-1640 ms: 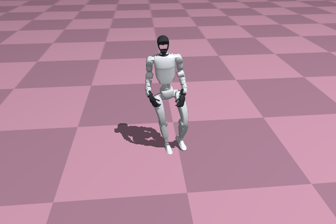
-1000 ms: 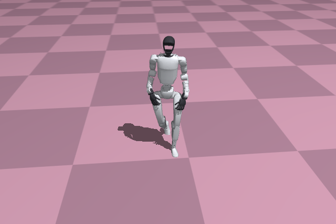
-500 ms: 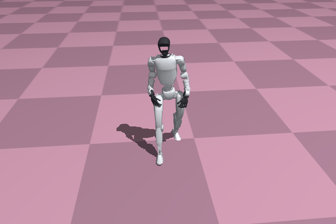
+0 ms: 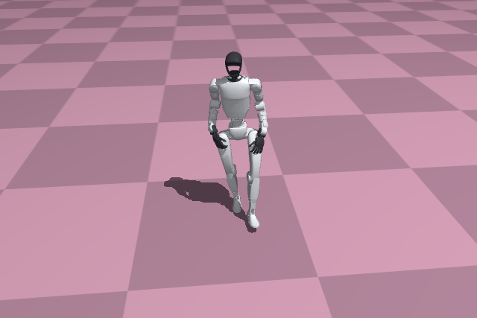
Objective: Walk run
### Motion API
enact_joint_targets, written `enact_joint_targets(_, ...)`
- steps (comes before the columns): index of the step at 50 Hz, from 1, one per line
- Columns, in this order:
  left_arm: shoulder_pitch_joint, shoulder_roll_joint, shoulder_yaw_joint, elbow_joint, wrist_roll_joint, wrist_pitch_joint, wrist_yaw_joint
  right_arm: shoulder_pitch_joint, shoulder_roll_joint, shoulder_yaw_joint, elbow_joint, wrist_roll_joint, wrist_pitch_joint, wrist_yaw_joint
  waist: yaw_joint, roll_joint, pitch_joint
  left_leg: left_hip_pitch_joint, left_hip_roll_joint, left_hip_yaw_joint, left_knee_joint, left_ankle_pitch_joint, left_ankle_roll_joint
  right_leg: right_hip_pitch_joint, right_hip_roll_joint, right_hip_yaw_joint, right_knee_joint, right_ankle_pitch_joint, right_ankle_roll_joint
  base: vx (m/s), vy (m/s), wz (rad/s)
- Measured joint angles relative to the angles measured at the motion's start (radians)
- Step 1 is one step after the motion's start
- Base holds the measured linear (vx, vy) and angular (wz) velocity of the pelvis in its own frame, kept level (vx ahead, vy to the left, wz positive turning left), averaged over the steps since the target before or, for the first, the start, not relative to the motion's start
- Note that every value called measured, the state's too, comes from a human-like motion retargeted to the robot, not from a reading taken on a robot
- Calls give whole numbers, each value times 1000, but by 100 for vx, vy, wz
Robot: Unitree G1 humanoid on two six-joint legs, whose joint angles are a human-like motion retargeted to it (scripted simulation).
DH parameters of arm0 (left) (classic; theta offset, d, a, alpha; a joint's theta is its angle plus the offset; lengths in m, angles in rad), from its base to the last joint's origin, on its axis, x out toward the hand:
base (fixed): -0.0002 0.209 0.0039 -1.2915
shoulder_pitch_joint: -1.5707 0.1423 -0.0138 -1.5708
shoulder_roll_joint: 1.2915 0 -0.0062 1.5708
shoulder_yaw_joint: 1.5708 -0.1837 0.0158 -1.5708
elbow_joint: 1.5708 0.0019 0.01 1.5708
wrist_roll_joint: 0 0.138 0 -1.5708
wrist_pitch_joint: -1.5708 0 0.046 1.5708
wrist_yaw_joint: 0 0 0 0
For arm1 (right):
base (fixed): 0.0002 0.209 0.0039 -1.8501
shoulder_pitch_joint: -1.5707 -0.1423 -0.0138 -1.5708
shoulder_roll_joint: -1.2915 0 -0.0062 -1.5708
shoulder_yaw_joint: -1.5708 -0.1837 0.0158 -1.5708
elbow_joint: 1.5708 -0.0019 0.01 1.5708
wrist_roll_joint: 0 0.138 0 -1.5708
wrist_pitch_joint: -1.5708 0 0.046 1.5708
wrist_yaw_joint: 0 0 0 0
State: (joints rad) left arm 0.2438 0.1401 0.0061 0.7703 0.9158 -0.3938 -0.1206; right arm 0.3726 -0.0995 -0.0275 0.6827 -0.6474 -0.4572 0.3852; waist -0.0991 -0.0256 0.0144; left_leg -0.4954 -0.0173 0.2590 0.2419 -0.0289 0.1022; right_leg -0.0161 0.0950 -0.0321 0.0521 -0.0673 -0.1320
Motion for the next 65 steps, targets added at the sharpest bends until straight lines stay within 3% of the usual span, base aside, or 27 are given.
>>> enact_joint_targets(6,2,-5,-31,3,36,26,-32,-4,-11,-15,48,-36,-13,0,42,-8,-49,-57,-52,30,-243,-75,-15,51,37,60,16,-39,-75,75,-9,-49)
enact_joint_targets(10,0,1,-40,3,33,34,-85,4,-24,7,76,-70,-21,15,76,-46,-96,-58,-16,114,-147,-61,109,81,32,76,45,-10,-86,89,-8,-63)
enact_joint_targets(11,0,2,-38,0,27,37,-76,5,-21,2,83,-83,-20,23,88,-56,-114,-51,-9,137,-142,-19,112,88,29,73,55,20,-72,81,-7,-68)
enact_joint_targets(15,8,0,-11,-5,39,62,-107,15,11,-24,108,-102,-15,18,83,-97,-184,-25,-27,97,-118,60,112,97,-2,35,130,243,47,105,-3,-22)
enact_joint_targets(19,-5,17,-3,-10,69,107,-214,8,37,-12,119,-100,-29,-6,53,-75,-202,35,-18,39,-93,-10,126,23,33,23,348,532,247,87,-5,24)
enact_joint_targets(22,-6,28,-9,-6,80,112,-211,-2,16,10,98,-164,-47,-33,68,-43,-204,100,7,41,-99,-61,118,-79,49,-9,571,573,329,77,-2,-39)
enact_joint_targets(26,5,22,-33,43,72,97,-210,-9,2,-1,88,-168,-81,-71,64,22,-207,177,47,52,-119,-100,96,-214,19,-67,662,356,231,63,5,0)
enact_joint_targets(28,10,25,-51,59,70,94,-205,-5,-4,1,79,-132,-106,-89,27,51,-199,211,47,31,-129,-111,87,-279,15,-54,645,243,217,73,-1,98)
enact_joint_targets(30,16,28,-65,62,68,89,-191,2,-15,8,58,-113,-126,-111,-7,65,-191,245,34,15,-136,-127,82,-330,-6,-27,566,179,240,55,0,86)
enact_joint_targets(36,20,27,-74,69,86,74,-186,21,-28,10,-18,-156,-137,-136,-76,36,-153,388,-47,-4,-171,-183,61,-413,-158,11,198,120,235,60,-9,58)
enact_joint_targets(38,19,18,-67,78,96,81,-203,28,-19,7,-30,-167,-120,-132,-93,36,-142,438,-52,-14,-181,-201,46,-443,-187,11,86,85,224,57,-13,50)
enact_joint_targets(42,17,-5,-50,89,116,99,-231,36,-7,3,-42,-162,-80,-123,-92,61,-144,501,-34,-11,-182,-238,10,-490,-199,-29,-91,58,256,74,-22,9)
enact_joint_targets(46,17,-9,-54,95,122,97,-223,34,4,-9,-47,-109,-68,-86,-115,83,-146,547,-27,-45,-143,-244,-31,-485,-199,-58,-24,83,182,72,-26,46)
enact_joint_targets(50,7,1,-51,114,135,96,-216,24,20,-22,-59,-10,-60,-83,-176,112,-173,564,19,-82,-62,-115,-112,-444,-193,-73,31,198,177,81,-40,90)
enact_joint_targets(55,20,-17,-30,133,99,92,-211,6,-3,-27,-67,-53,-15,22,-162,115,-193,475,94,-110,255,302,-247,-363,-174,-68,84,131,76,80,-46,12)
enact_joint_targets(58,9,-12,-60,129,55,66,-209,-4,-34,-15,-62,-84,-1,29,-171,85,-192,339,122,-107,548,436,-204,-294,-175,-81,61,98,45,57,-35,26)
enact_joint_targets(62,2,-2,-72,91,91,55,-176,-5,-46,-5,-1,-57,-19,32,-144,56,-190,195,127,-105,673,297,-149,-218,-151,-80,25,72,30,64,-36,-15)
enact_joint_targets(65,5,-10,-58,59,84,55,-121,-8,-54,-2,40,-61,-19,50,-63,13,-176,103,81,-67,626,172,-100,-173,-124,-20,1,65,10,55,-27,-127)
